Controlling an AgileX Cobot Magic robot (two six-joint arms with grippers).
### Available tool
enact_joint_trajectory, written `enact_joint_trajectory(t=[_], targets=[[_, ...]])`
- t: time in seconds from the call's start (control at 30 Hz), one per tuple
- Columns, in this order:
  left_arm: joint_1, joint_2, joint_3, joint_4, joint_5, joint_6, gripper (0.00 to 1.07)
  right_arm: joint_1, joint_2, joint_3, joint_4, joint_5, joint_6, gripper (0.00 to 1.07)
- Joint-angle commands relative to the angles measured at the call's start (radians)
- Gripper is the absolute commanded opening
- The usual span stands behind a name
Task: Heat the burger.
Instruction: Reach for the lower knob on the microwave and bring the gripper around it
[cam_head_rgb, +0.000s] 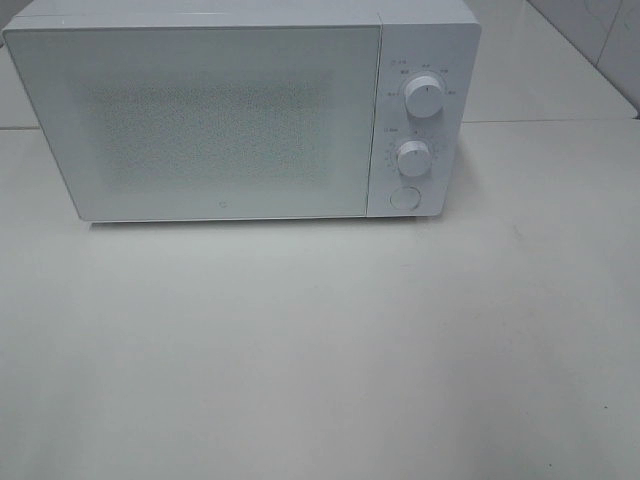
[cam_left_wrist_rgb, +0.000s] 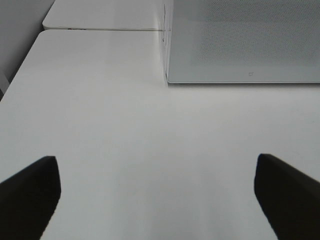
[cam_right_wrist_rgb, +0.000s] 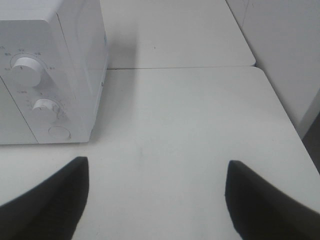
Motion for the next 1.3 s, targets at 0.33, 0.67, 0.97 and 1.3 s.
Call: enact_joint_trajectory(t=[0.33, 0.67, 0.97, 1.3], targets=[[0.001, -0.023, 0.006, -0.002, -0.003, -0.008, 0.98, -0.003, 0.166, 0.155, 0.000, -0.524, 0.006, 0.74], [0.001, -0.023, 0.006, -0.002, -0.003, -0.008, 0.98, -0.003, 0.349, 0.215, 0.047, -0.833, -0.034, 0.74], [0.001, -0.023, 0.006, -0.002, -0.003, -0.008, 0.98, 0.048, 0.531, 0.259, 0.208, -1.089, -0.236, 0.74], [0.001, -0.023, 0.006, -0.002, -0.003, -0.008, 0.98, 0.341, 0.702, 0.282, 0.608, -1.293, -0.532, 0.74]])
